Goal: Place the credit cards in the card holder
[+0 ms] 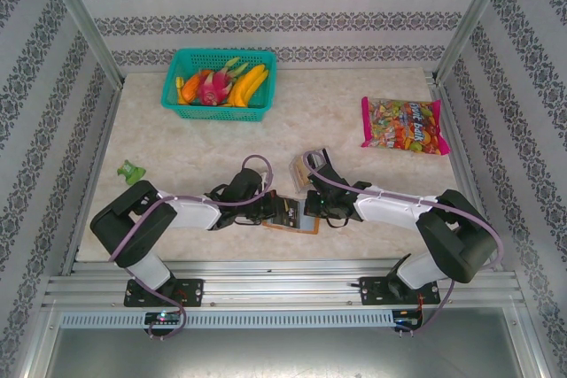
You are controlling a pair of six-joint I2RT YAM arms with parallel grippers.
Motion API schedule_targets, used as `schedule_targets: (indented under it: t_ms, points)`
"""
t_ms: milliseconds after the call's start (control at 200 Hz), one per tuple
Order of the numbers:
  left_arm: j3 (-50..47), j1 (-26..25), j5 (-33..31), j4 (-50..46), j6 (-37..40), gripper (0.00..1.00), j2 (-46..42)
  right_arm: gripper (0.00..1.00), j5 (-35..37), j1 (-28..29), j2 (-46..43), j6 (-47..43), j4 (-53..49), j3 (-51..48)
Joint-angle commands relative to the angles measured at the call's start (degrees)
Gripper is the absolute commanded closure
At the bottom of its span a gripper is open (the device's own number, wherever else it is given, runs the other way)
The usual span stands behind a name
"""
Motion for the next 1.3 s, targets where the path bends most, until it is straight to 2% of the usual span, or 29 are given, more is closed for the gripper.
schedule_targets:
  t_ms: [0,150,385,575,754,889,1079,1294]
  points:
    - [0.38,-1.7,1.03,-6.53,2.92,1.0,-0.73,0.97,2.19,-0.99,3.01,0.5,-4.66,-2.95]
    - [2.9,-1.55,0.97,-11.8,6.88,1.0,-0.6,0.96,2.1,-0.96,3.02,0.53,-4.82,-2.93]
    - [5.0,-1.46,4.99,-7.42,6.52,1.0,4.18,0.96,2.02,-1.0,3.25,0.37,-4.9,-2.69]
    - [5.9,-1.46,5.72,-9.03,7.39,1.0,4.72,0.95,2.05,-1.04,3.06,0.55,-5.08,-2.63]
    - [5.01,-1.52,2.58,-6.1,3.48,0.95,4.18,0.93,1.5,-1.03,1.36,0.6,-5.33,-2.43]
    - [4.34,-1.56,0.94,-3.86,1.2,1.0,3.63,0.92,2.63,-1.02,-2.33,0.49,-7.55,-2.45]
    - [3.18,-2.06,0.83,-0.11,-1.05,1.0,4.67,0.86,4.47,-2.53,-7.34,0.27,-10.66,-4.14]
    - [1.87,-2.76,-2.24,2.93,-4.02,1.0,4.72,0.85,3.76,-4.78,-6.66,-0.47,-11.79,-5.85]
